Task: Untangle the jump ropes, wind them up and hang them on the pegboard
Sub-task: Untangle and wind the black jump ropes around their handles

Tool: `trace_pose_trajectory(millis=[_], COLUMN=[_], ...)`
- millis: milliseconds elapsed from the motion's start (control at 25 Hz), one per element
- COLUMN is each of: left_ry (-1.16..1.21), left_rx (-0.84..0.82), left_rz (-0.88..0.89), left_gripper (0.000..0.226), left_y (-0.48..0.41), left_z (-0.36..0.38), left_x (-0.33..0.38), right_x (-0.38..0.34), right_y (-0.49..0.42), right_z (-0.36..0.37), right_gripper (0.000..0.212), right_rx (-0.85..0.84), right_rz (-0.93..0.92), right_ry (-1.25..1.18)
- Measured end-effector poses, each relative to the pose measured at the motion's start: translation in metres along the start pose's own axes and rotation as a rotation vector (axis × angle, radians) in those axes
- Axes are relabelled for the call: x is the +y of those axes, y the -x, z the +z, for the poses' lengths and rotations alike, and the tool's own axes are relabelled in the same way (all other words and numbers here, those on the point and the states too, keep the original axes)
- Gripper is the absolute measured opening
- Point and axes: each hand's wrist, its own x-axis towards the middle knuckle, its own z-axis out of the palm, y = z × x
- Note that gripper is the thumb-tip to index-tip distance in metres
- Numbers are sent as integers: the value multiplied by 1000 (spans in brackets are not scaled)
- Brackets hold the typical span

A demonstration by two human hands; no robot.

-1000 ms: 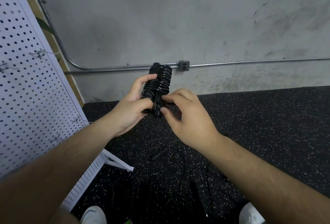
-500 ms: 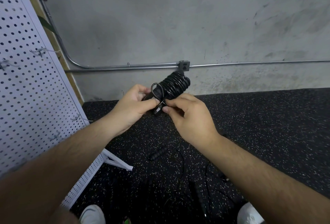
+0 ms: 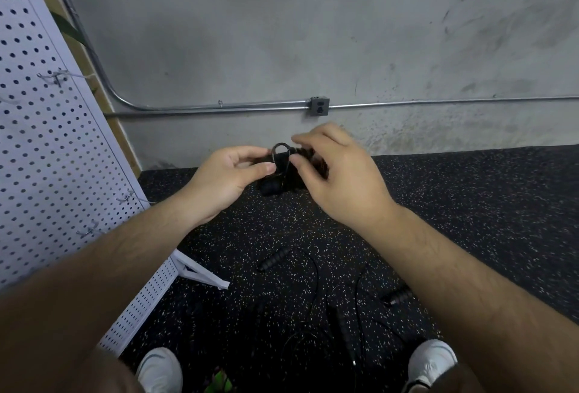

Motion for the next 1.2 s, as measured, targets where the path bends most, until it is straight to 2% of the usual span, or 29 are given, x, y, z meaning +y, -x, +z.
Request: trace_pose_trajectory(millis=[80, 200, 320, 440, 640, 840, 1000, 1080, 1200], left_ry=[4, -11, -116, -204, -271, -256, -206, -163, -80], left_rx=[-65, -104, -137, -202, -250, -282, -192, -84, 47], left_rz=[24, 31, 3, 25, 89, 96, 52, 17, -14], left_gripper=[25, 28, 38, 23, 21, 28, 29, 28, 28], left_y=[3, 4, 4, 8, 20, 32, 36, 30, 19], left_z=[6, 15, 18, 21, 28, 29, 21, 7, -18], left_x=[-2, -7, -12, -13, -20, -28, -32, -31, -38], right_x=[5, 9, 11, 12, 16, 24, 16, 14, 16], right_y=[-3, -7, -7, -4, 0, 2, 5, 9, 18], right_z=[2, 3, 4, 7, 10, 15, 23, 25, 35], right_gripper=[31, 19, 20, 17, 13, 16, 19, 31, 52], right_rx=[-80, -213, -262, -271, -273, -236, -213, -203, -331], right_rz=[21, 133, 133, 101, 152, 437, 328, 268, 27], right_ry=[49, -12, 79, 99, 35, -198, -222, -257, -68])
